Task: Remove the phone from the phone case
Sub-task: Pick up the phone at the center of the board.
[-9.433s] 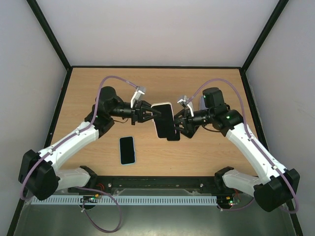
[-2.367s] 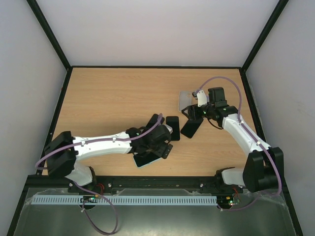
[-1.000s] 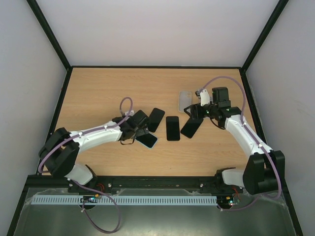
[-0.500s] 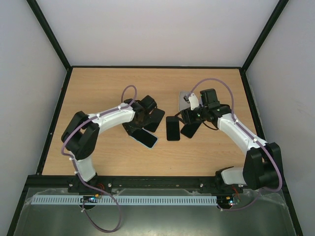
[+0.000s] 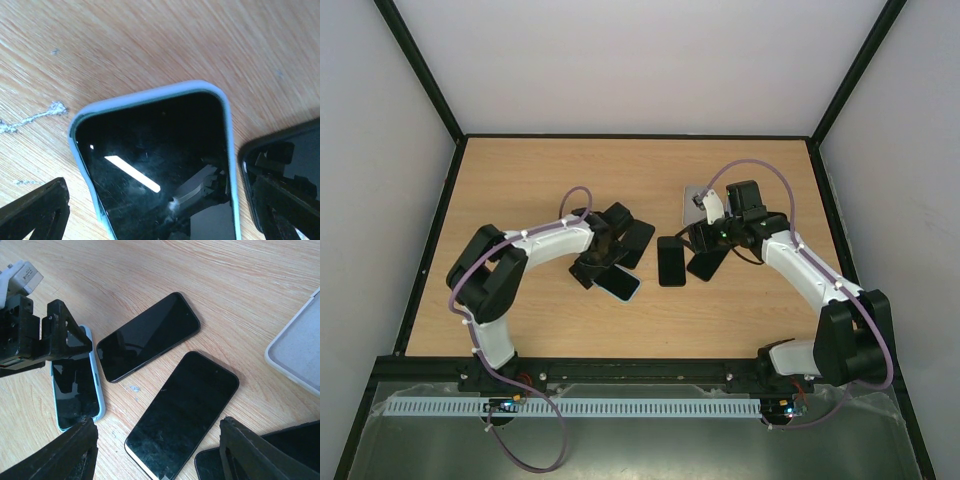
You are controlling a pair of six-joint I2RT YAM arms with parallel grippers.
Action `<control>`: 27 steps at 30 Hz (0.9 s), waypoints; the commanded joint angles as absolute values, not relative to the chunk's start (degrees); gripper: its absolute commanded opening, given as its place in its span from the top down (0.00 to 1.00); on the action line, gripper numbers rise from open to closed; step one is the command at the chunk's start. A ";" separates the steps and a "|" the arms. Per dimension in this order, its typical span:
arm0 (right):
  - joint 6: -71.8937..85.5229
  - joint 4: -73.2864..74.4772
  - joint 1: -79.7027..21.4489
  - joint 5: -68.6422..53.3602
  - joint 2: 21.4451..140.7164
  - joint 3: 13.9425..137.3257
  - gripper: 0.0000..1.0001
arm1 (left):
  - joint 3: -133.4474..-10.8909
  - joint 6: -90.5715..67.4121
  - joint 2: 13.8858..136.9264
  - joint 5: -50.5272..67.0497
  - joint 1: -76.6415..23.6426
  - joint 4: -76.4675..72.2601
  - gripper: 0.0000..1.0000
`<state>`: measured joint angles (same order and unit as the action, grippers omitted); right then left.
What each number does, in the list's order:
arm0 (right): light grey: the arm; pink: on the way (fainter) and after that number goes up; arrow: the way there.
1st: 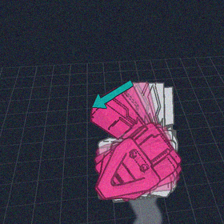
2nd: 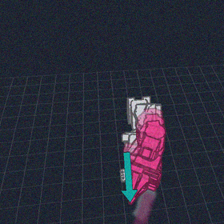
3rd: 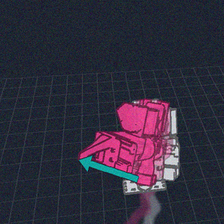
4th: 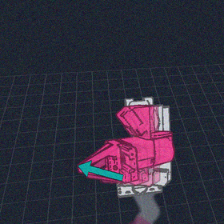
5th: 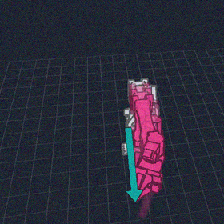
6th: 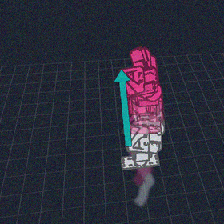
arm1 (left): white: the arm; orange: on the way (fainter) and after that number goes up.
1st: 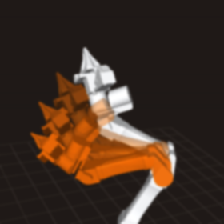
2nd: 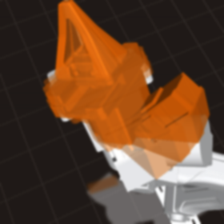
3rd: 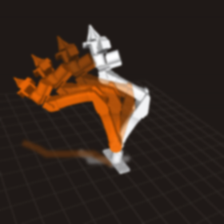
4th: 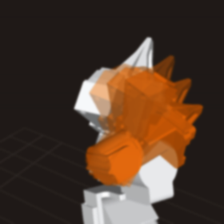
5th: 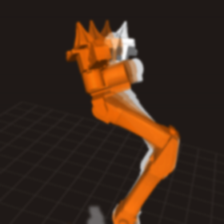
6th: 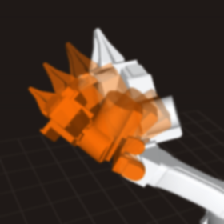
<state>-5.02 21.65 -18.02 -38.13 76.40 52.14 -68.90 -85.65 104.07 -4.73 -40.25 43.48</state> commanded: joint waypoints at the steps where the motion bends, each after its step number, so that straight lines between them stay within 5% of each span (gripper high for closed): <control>1: -5.90 22.93 -18.03 -37.55 76.12 52.92 0.35 | -66.91 -88.96 104.81 -2.49 -38.50 41.34 0.01; 19: -6.72 23.94 -18.02 -38.27 76.88 53.28 0.36 | -64.99 -91.75 107.80 -0.20 -35.63 40.43 0.07; 27: -6.68 24.21 -18.02 -38.73 77.17 53.44 0.36 | -68.03 -88.66 108.48 0.92 -35.61 39.93 0.34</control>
<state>-6.04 22.63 -18.02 -38.26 76.64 52.14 -67.33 -90.13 106.21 -0.80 -35.94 40.27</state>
